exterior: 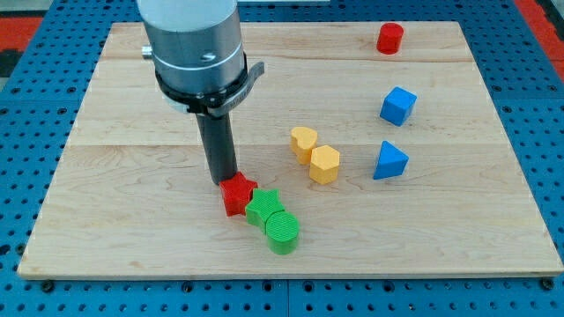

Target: Point your arm at the top right

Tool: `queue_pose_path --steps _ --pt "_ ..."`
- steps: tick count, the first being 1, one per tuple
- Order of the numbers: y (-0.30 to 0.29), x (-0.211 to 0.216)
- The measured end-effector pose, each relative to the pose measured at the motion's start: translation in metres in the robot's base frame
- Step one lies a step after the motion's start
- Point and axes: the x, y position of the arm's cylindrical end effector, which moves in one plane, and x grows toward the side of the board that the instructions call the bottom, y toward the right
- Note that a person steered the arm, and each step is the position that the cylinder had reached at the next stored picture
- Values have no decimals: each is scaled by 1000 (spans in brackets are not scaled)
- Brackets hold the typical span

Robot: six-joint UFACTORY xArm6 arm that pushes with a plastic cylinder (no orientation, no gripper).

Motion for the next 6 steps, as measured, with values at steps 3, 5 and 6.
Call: queue_pose_path --steps 3,5,6 --pt "214 -188" --pt "307 -295" --pt "212 -253"
